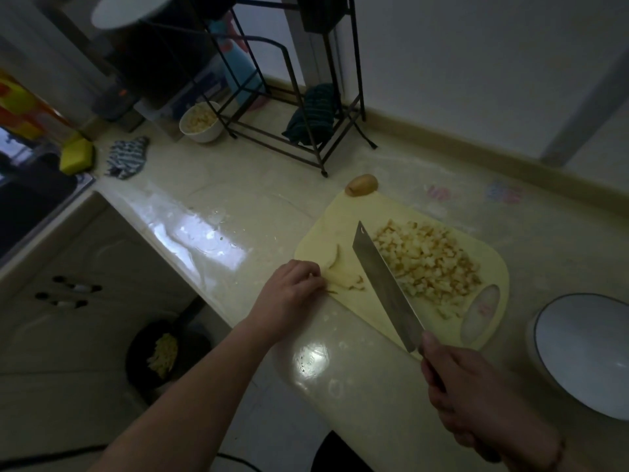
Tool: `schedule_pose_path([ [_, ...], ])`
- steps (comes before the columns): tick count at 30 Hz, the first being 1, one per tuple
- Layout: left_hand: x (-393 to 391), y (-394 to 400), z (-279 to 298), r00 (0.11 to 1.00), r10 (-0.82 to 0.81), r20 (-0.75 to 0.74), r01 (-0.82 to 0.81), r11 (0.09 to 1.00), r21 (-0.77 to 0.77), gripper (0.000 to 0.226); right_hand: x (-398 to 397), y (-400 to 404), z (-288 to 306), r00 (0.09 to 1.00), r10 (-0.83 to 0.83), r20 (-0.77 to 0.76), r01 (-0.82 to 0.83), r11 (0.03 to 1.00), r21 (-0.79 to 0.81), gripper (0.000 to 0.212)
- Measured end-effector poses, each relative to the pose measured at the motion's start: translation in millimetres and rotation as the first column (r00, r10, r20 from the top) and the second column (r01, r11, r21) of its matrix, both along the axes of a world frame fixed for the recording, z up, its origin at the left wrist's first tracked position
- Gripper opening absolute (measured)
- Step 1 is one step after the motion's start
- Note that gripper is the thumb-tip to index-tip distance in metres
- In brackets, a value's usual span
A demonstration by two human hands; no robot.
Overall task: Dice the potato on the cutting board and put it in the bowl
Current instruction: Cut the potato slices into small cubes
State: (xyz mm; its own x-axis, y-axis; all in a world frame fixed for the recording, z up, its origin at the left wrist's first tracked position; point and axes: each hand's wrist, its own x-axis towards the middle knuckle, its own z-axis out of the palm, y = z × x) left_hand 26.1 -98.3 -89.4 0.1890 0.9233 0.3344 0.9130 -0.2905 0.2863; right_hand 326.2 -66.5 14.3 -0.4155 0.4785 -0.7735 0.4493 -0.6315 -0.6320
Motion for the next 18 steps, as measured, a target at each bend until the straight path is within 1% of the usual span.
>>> schedule_pose_path([
  [4,4.0,6.0,1.0,1.000,-0.004,0.025,0.004,1.000,0.017,0.021,0.6,-1.6,0.2,1.000,-0.009,-0.008,0.009,1.000,-0.009,0.052],
  [5,4.4,8.7,0.5,1.000,-0.001,0.028,0.001,1.000,0.026,0.020,0.6,-1.9,0.0,1.000,-0.017,-0.011,0.016,1.000,-0.011,0.052],
  [8,8.1,16.7,-1.3,0.999,0.033,0.015,-0.033,0.999,0.016,0.006,0.3,-2.7,-1.0,1.000,-0.026,-0.015,0.026,1.000,-0.018,0.052],
  [11,9.4,22.7,1.1,0.999,0.037,0.022,-0.037,0.999,0.002,0.008,0.9,-3.1,-1.2,1.000,-0.017,-0.018,0.017,1.000,-0.013,0.053],
  [12,9.6,23.9,4.6,0.998,0.044,0.040,-0.044,0.999,-0.006,0.013,1.0,-3.3,-0.7,1.000,-0.015,-0.019,0.015,1.000,-0.014,0.053],
  [13,9.8,24.8,8.7,0.996,0.067,0.064,-0.066,0.998,-0.023,0.022,1.3,-3.4,0.1,1.000,-0.013,-0.023,0.013,1.000,-0.013,0.054],
  [15,12.6,28.2,16.9,0.978,0.178,0.111,-0.170,0.982,-0.079,0.038,1.6,-3.7,1.2,0.999,-0.015,-0.035,0.015,1.000,-0.011,0.054],
  [16,15.4,31.7,20.7,0.960,0.255,0.118,-0.241,0.963,-0.117,0.042,1.7,-3.8,1.9,0.999,-0.018,-0.037,0.017,1.000,-0.011,0.054],
  [18,21.1,42.1,27.1,0.915,0.395,0.083,-0.370,0.903,-0.220,0.044,1.6,-4.2,3.3,0.999,-0.022,-0.038,0.021,1.000,-0.018,0.053],
])
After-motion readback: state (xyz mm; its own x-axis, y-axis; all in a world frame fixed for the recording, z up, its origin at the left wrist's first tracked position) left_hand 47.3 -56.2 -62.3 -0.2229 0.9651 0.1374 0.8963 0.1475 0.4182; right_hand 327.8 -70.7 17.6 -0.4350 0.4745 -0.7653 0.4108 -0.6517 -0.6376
